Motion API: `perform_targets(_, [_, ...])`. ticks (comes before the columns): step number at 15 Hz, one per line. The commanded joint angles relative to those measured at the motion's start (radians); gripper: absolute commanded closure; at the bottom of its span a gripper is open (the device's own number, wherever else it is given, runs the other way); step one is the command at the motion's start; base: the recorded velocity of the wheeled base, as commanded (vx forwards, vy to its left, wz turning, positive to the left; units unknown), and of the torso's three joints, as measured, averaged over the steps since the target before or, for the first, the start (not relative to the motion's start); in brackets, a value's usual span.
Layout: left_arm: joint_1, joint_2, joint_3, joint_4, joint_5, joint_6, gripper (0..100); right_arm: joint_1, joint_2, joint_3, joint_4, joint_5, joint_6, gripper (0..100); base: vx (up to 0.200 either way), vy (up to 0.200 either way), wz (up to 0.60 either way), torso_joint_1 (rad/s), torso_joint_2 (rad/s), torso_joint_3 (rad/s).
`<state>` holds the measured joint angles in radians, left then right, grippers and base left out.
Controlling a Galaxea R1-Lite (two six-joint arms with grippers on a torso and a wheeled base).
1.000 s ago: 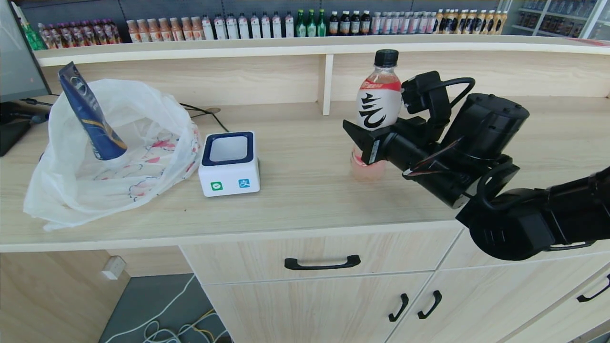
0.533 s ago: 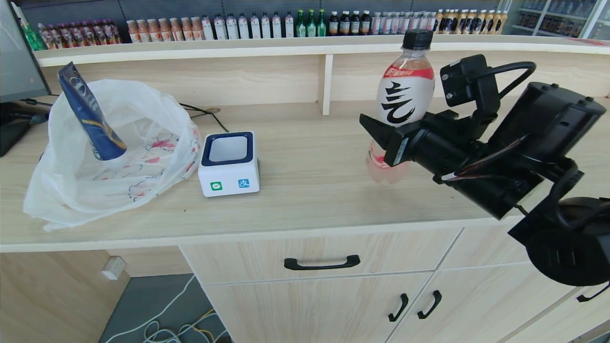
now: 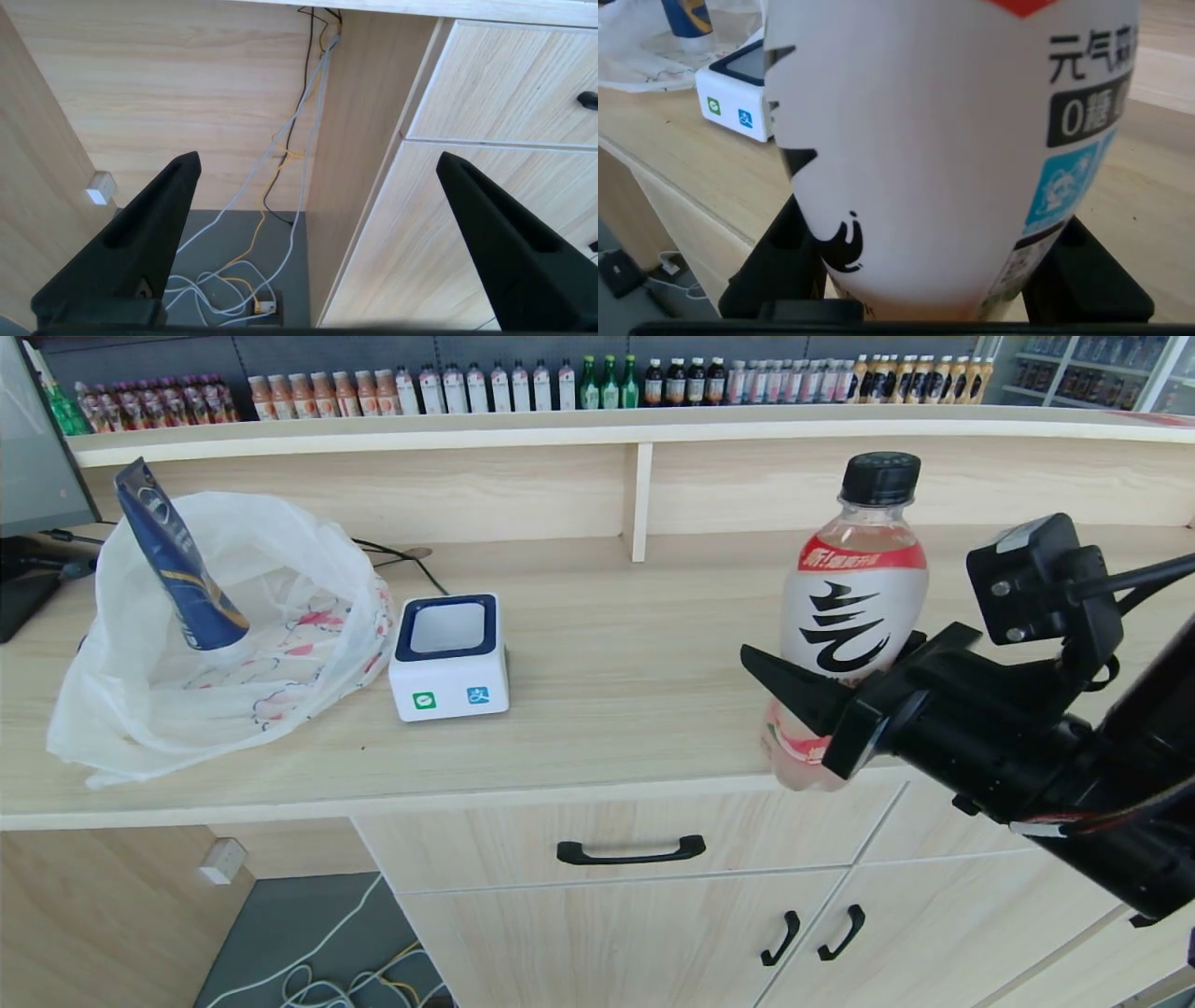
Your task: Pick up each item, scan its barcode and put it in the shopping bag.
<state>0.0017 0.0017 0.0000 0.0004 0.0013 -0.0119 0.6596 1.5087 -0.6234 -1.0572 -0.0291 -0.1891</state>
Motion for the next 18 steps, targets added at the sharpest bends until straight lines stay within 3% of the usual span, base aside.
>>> perform_targets(1, [0.0, 0.0, 0.0, 0.0, 0.0, 0.0, 0, 0.031, -0.015, 0.011, -0.001, -0.003, -0.004, 100, 0.0, 0.0, 0.0, 0.0, 0.0, 0.0])
perform_targets(6, [0.0, 0.001, 0.0, 0.0, 0.0, 0.0, 0, 0.071, -0.033, 0.05, -0.086, -0.005, -0.099, 100, 0.0, 0.0, 0.0, 0.0, 0.0, 0.0])
perform_targets(11, [0.0, 0.001, 0.0, 0.0, 0.0, 0.0, 0, 0.308, -0.015, 0.082, -0.124, -0.087, -0.274, 100, 0.0, 0.0, 0.0, 0.0, 0.0, 0.0])
perform_targets(16, [0.0, 0.0, 0.0, 0.0, 0.0, 0.0, 0, 0.473, 0.042, 0.031, -0.155, -0.089, -0.524, 100, 0.0, 0.0, 0.0, 0.0, 0.0, 0.0])
perform_targets(18, [0.0, 0.0, 0.0, 0.0, 0.0, 0.0, 0, 0.492, 0.074, 0.04, -0.199, -0.066, -0.621, 100, 0.0, 0.0, 0.0, 0.0, 0.0, 0.0])
